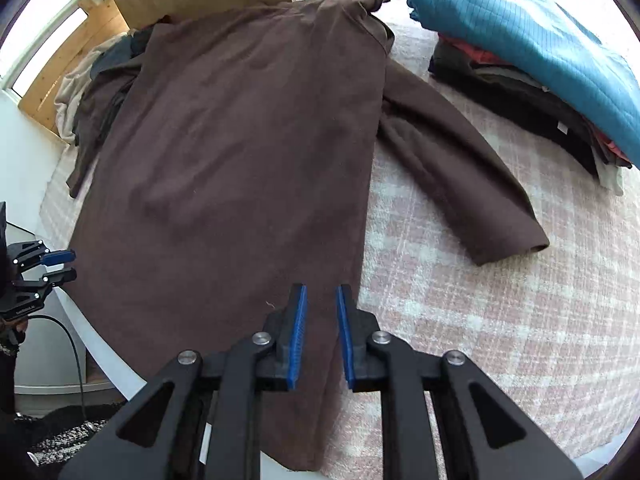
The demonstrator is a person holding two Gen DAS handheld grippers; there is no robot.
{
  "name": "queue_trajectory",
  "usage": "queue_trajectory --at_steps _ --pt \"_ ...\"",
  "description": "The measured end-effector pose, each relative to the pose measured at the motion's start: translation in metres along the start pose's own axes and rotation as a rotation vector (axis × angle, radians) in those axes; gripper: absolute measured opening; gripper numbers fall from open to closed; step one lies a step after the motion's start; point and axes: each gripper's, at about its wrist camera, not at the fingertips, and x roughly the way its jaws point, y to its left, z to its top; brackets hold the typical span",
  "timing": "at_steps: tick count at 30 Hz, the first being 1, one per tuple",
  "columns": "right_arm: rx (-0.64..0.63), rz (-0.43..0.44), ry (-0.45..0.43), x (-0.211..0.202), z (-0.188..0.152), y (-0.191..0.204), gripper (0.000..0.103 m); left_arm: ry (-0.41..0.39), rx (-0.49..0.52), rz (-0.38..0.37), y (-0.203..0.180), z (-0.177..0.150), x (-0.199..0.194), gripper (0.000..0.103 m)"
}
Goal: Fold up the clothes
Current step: 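Grasp the jacket sleeve with the left gripper, then lift the sleeve with the left gripper while the right gripper grasps the jacket body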
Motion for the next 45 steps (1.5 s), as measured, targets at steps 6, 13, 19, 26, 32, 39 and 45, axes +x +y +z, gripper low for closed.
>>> queue_trajectory --at_steps 6,13,19,26,32,39,45 --pt "-0.046 0.124 -0.092 -0.004 0.095 0.065 0.041 -0.136 -0.091 0.19 0.086 -0.007 -0.059 0.035" --pt "-0.144 0.11 -0.026 0.045 0.176 0.148 0.045 -0.162 -0.159 0.271 0.219 0.006 -0.076 0.044" --pt "-0.143 0.103 -0.04 0.082 0.246 0.179 0.045 -0.091 -0.165 0.127 0.284 0.037 -0.035 0.05" --pt "-0.188 0.031 -0.035 0.149 0.319 0.187 0.049 -0.076 -0.167 0.026 0.295 0.05 -0.019 0.004" --pt "-0.162 -0.076 0.015 0.196 0.339 0.161 0.049 -0.209 -0.157 0.165 0.3 0.064 -0.104 0.004" --pt "-0.217 -0.112 -0.005 0.197 0.335 0.158 0.05 -0.296 -0.153 0.615 0.352 0.083 -0.211 0.004" --pt "-0.257 -0.172 0.027 0.199 0.335 0.167 0.052 -0.085 -0.181 0.777 0.408 0.048 -0.158 0.011"
